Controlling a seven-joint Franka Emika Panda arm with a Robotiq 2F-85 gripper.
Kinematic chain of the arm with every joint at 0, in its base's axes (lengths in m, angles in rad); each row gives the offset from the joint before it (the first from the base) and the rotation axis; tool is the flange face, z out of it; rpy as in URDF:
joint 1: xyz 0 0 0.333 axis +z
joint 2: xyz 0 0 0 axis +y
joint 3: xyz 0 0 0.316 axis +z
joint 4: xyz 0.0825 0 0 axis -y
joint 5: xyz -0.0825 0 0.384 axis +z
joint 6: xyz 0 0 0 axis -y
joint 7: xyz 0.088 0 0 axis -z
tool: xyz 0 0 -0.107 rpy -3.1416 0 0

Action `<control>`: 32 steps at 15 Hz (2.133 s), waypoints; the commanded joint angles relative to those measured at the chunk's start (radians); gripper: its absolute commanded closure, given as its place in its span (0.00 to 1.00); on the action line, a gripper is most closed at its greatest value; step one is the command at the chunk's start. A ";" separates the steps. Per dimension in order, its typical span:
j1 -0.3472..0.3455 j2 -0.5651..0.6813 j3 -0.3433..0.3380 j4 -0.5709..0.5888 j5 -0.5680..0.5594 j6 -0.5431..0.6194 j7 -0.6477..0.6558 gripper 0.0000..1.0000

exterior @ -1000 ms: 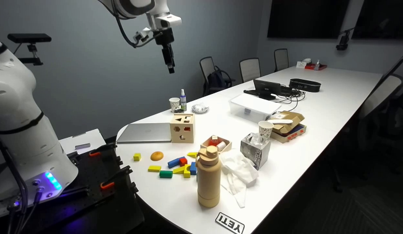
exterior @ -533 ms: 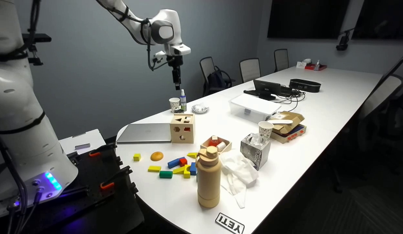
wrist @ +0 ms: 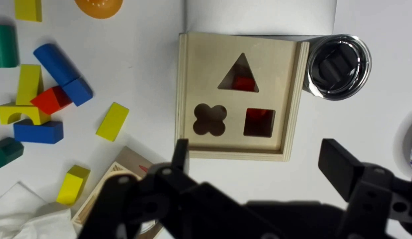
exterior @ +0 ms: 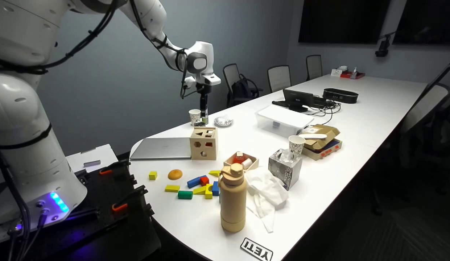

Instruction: Open the lid on the wooden toy box.

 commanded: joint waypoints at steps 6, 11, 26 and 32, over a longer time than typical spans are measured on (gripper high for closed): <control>0.048 0.110 -0.034 0.007 0.136 0.060 0.019 0.00; 0.073 0.167 -0.062 0.020 0.127 0.134 0.017 0.00; 0.130 0.256 -0.152 0.086 0.081 0.218 0.013 0.00; 0.148 0.300 -0.176 0.146 0.056 0.185 0.026 0.00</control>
